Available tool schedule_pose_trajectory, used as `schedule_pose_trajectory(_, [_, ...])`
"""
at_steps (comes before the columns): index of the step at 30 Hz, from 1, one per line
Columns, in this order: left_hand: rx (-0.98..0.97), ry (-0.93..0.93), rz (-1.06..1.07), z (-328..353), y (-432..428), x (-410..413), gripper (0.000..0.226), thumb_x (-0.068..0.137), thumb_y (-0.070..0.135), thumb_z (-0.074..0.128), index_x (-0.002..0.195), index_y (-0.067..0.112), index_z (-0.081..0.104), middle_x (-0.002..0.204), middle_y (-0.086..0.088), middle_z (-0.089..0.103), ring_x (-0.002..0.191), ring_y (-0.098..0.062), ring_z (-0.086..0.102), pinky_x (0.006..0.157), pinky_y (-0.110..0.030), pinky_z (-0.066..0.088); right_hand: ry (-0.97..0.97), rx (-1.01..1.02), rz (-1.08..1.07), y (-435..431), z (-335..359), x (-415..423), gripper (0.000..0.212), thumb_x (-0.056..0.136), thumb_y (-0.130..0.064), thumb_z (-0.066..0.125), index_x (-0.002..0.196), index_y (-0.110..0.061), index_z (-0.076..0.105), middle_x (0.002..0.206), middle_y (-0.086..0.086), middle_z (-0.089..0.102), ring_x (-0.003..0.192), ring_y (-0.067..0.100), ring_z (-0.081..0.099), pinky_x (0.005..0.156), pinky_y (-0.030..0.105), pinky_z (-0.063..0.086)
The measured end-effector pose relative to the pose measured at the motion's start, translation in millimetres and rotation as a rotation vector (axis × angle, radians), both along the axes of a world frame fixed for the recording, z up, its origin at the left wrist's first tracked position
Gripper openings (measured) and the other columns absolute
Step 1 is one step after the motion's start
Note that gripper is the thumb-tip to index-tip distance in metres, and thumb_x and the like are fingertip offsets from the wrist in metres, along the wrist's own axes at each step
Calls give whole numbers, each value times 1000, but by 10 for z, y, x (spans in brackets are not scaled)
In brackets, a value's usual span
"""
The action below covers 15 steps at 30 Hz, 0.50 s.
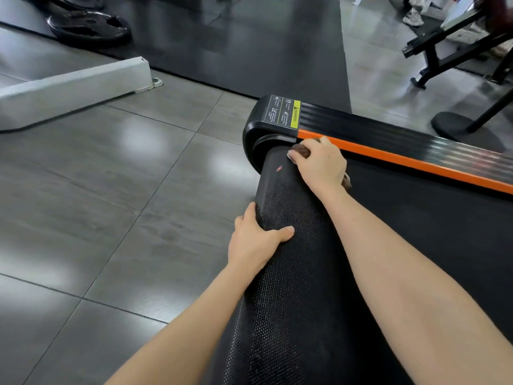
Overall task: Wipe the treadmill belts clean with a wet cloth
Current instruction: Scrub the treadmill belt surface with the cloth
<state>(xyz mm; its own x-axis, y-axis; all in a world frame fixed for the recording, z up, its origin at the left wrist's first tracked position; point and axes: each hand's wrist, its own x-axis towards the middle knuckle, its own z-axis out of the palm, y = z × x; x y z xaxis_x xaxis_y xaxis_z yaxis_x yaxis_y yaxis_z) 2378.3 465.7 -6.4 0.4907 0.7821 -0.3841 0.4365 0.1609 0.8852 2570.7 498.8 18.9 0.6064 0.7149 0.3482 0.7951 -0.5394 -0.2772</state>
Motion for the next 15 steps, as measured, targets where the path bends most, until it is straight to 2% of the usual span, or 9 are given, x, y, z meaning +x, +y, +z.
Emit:
schedule_pose_trajectory(2, [2, -2, 1, 3, 18, 15, 106, 51, 55, 68, 146, 30, 28, 136, 1, 40, 115, -21, 52, 99, -43, 44, -1, -2, 16, 38, 29, -69, 33, 88, -51, 56, 108, -27, 67, 106, 3, 58, 102, 26, 53, 75, 32, 36])
schedule_pose_trajectory(3, [-5, 2, -5, -6, 20, 14, 105, 54, 55, 68, 146, 29, 27, 137, 1, 40, 116, -21, 52, 99, -43, 44, -30, -11, 96, -29, 6, -146, 32, 86, -51, 57, 103, -27, 68, 102, 3, 59, 99, 26, 53, 73, 33, 38])
schedule_pose_trajectory(5, [-1, 26, -31, -31, 36, 21, 98, 67, 52, 71, 148, 29, 21, 139, 0, 36, 120, -24, 49, 100, -42, 41, -103, 9, 318, -269, -53, -350, 34, 82, -56, 56, 90, -25, 70, 91, 3, 60, 88, 27, 56, 67, 33, 42])
schedule_pose_trajectory(7, [21, 73, -57, -39, 40, 32, 91, 77, 48, 68, 149, 30, 16, 141, -2, 33, 123, -26, 45, 100, -40, 40, -127, -10, 441, -426, -51, -393, 35, 80, -57, 57, 85, -25, 71, 85, 0, 59, 83, 25, 57, 61, 30, 41])
schedule_pose_trajectory(9, [42, 92, -68, -43, 49, 38, 88, 79, 49, 65, 149, 30, 15, 141, -3, 33, 123, -26, 45, 100, -41, 39, -116, -87, 426, -251, 14, -262, 30, 81, -54, 63, 89, -26, 71, 89, -1, 59, 89, 24, 57, 64, 30, 37])
schedule_pose_trajectory(11, [43, 87, -73, -55, 46, 37, 87, 79, 49, 65, 148, 31, 16, 140, -3, 34, 122, -26, 45, 100, -42, 39, -84, -108, 316, 80, 35, -67, 28, 82, -52, 63, 95, -28, 69, 94, 0, 58, 96, 24, 56, 68, 31, 36])
schedule_pose_trajectory(13, [36, 78, -81, -70, 47, 32, 88, 80, 49, 65, 149, 32, 14, 140, -1, 34, 122, -24, 44, 101, -42, 39, -44, -73, 201, 260, 45, 14, 26, 84, -51, 61, 97, -30, 68, 96, -1, 58, 98, 24, 56, 70, 31, 37])
schedule_pose_trajectory(15, [34, 74, -83, -64, 45, 23, 89, 80, 50, 65, 149, 32, 13, 141, -1, 33, 123, -24, 44, 101, -42, 39, -28, -52, 227, 181, 14, -79, 24, 85, -51, 61, 94, -30, 68, 90, -5, 55, 95, 21, 56, 69, 31, 39])
